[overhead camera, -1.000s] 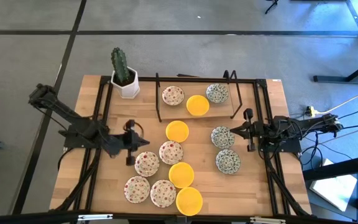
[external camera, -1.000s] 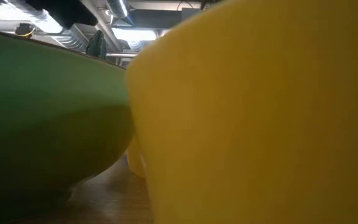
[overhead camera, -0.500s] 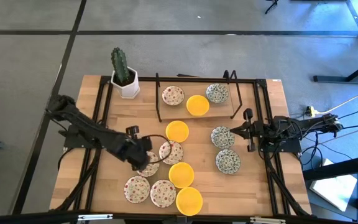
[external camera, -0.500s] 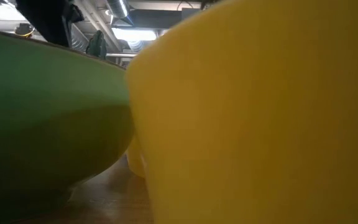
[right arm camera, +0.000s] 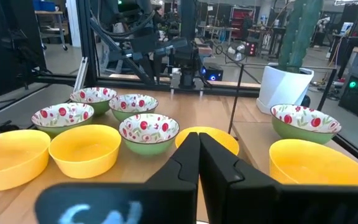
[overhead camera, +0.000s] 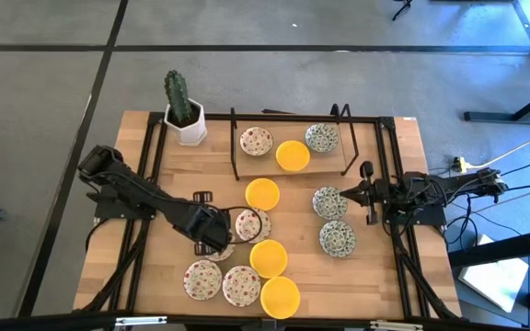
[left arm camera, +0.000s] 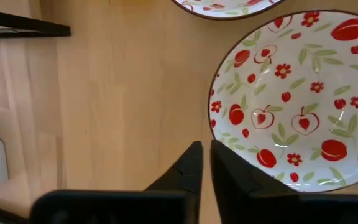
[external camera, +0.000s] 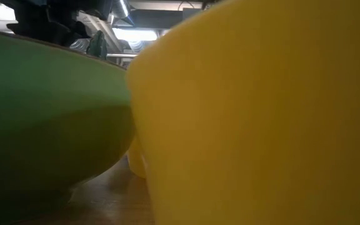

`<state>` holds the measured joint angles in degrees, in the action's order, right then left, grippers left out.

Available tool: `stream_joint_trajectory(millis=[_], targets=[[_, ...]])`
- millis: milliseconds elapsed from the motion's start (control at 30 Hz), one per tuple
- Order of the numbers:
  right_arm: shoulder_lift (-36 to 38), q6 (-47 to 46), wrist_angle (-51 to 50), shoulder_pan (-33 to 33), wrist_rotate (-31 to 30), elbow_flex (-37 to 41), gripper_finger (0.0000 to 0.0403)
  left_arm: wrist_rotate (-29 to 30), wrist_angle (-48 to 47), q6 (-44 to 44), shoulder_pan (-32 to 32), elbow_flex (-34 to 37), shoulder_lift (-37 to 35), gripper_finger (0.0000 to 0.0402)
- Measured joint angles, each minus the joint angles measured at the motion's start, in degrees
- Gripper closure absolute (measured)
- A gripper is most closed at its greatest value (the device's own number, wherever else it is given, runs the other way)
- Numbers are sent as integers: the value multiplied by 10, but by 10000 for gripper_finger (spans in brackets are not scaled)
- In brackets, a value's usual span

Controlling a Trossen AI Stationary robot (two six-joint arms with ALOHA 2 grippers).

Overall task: Pick & Place Mini bowls
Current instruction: Stack the green patterned bowl on the green patterned bowl on the shelf

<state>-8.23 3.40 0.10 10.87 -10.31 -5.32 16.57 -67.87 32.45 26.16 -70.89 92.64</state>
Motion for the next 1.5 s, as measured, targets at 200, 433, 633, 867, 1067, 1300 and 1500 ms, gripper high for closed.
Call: stream_joint_trajectory(millis=[200,433,633,867,1067,1300,1500], targets=[[0,-5,-6,0,0,0,395,8,5,-3,9,0,0,277],[0,0,-9,0,0,0,395,17,4,24,11,0,0,195],[0,-3,-9,0,0,0,395,5,6,38,6,2,0,178],[0,-2,-15,0,0,0,395,-11,34,29,2,28,0,177],[0,-3,-17,0,0,0,395,-13,37,4,-7,29,0,178],[0,-13,-17,0,0,0,395,-71,73,-64,-56,29,0,178],[0,-14,-18,0,10,0,395,-94,82,-99,-100,29,0,178]])
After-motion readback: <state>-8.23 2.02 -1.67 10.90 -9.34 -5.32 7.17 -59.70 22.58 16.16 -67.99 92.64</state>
